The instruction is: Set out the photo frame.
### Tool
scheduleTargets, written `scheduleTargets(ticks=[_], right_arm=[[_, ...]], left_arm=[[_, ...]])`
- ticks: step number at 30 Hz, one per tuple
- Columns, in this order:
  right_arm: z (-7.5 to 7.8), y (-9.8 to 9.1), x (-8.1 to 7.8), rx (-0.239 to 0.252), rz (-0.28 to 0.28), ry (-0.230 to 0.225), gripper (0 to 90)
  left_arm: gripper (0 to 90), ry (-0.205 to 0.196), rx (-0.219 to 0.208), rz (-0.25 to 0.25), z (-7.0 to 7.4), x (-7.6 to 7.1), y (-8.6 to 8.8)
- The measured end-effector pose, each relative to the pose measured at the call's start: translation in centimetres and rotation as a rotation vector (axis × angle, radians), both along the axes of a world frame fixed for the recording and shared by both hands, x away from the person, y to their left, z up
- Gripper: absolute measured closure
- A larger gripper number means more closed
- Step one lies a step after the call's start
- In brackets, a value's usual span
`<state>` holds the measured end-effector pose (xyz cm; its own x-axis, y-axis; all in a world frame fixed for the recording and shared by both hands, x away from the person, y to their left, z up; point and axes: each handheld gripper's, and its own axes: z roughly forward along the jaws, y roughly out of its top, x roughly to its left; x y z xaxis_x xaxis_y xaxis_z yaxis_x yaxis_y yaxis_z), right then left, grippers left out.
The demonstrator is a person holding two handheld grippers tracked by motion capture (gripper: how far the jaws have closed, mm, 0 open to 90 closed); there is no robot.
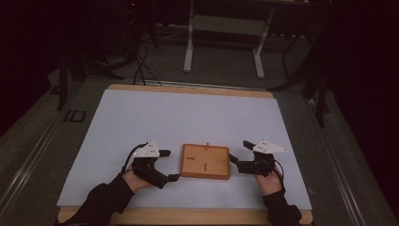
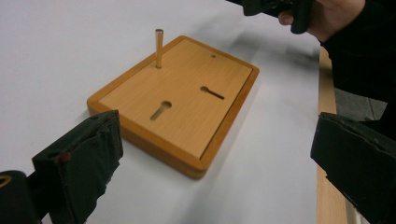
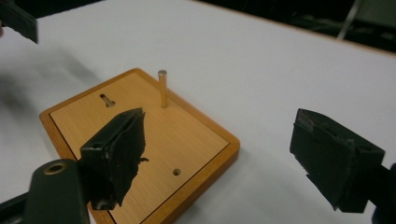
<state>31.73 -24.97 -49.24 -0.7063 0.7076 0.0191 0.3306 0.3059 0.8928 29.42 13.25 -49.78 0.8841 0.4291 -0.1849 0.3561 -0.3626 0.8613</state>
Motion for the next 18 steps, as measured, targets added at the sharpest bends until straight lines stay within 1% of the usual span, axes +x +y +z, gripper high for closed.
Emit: scheduleTargets(ticks=[2, 4, 6, 10, 12, 14, 16, 18], right_arm=[[0.1, -0.1, -0.3, 0.004, 0.0, -0.003, 17.3], [0.2, -0.3, -0.8, 0.001, -0.012, -0.016, 17.0], [0.3, -0.4, -1.2, 0.008, -0.003, -0.026, 17.3], [0.4, -0.7, -2.0, 0.008, 0.019, -0.046, 17.4], [0.5, -0.7, -2.4, -0.001, 0.023, -0.06, 17.5], [0.5, -0.7, -2.7, 0.001, 0.035, -0.061, 17.5], [0.6, -0.7, -2.9, -0.008, 0.033, -0.063, 17.4], [0.7, -0.6, -3.0, -0.004, 0.042, -0.061, 16.7]], left_arm=[[3.1, 0.006, 0.001, -0.006, 0.1, 0.4, -0.3], [3.1, 0.002, 0.003, -0.006, 0.2, 0.9, -0.6], [3.1, -0.006, 0.011, -0.002, 0.4, 1.3, -1.0], [4.4, -0.013, 0.009, -0.008, 0.6, 2.4, -1.8], [5.2, -0.018, 0.019, -0.014, 0.6, 2.9, -2.4], [7.3, -0.031, 0.028, -0.021, 0.7, 3.3, -3.0], [8.3, -0.04, 0.04, -0.028, 0.7, 3.8, -3.8], [10.0, -0.049, 0.05, -0.032, 0.8, 4.2, -4.3]])
